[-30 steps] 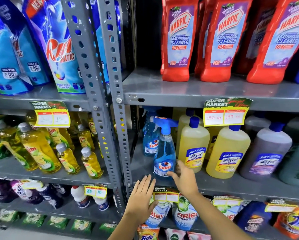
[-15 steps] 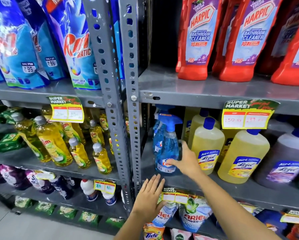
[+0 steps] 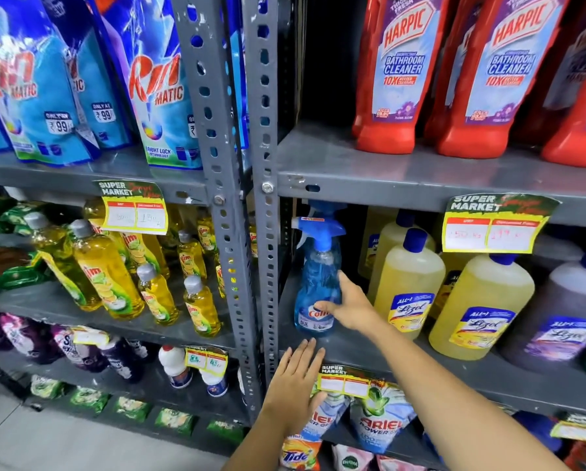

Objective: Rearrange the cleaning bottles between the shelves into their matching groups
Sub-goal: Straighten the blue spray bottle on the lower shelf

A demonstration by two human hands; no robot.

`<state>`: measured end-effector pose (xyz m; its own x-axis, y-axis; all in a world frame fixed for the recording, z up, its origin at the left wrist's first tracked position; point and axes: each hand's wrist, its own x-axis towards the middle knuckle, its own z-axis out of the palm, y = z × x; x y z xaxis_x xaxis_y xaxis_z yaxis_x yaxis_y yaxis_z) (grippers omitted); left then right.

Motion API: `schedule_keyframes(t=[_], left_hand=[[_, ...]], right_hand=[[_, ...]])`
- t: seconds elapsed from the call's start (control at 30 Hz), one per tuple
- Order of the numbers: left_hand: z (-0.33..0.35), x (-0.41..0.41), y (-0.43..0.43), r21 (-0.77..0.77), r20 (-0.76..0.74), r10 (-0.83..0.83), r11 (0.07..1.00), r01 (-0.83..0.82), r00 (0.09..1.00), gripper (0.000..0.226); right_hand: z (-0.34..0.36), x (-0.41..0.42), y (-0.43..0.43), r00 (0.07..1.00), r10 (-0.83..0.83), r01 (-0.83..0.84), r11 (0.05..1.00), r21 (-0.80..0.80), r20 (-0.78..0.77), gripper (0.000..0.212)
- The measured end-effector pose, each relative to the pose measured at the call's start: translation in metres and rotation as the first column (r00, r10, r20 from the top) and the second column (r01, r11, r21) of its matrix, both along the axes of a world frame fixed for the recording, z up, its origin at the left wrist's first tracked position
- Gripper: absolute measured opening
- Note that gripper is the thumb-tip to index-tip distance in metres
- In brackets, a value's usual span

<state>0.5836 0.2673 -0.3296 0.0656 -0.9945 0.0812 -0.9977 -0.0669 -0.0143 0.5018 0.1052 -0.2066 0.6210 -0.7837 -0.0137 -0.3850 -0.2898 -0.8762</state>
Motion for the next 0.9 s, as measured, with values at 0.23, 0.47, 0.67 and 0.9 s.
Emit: schedule_keyframes(t=[0.23, 0.47, 0.67, 0.9], left_hand=[[0.0015, 0.0017, -0.0015, 0.036, -0.025, -0.01, 0.999, 0.011, 1.0, 0.072], [0.0023, 0.0007, -0.0028, 0.043, -0.039, 0.002, 0.999, 0.0, 0.999, 0.073], [0.0062, -0.0011, -0.0029, 0.061, -0.02, 0.003, 0.998, -0.002, 1.0, 0.073], [0.007, -0.003, -0.0016, 0.072, -0.007, 0.013, 0.997, -0.013, 1.0, 0.074]], right_hand=[[-0.0002, -0.0008, 0.0015, 0.999, -0.021, 0.018, 0.998, -0.066, -0.037, 0.066], [0.0002, -0.0013, 0.0015, 0.996, -0.018, 0.01, 0.995, -0.095, -0.085, 0.066], [0.0005, 0.0003, 0.0016, 0.994, -0.022, 0.011, 0.995, -0.097, -0.109, 0.069], [-0.0005, -0.0003, 0.0008, 0.99, -0.018, 0.004, 0.996, -0.094, -0.142, 0.079]])
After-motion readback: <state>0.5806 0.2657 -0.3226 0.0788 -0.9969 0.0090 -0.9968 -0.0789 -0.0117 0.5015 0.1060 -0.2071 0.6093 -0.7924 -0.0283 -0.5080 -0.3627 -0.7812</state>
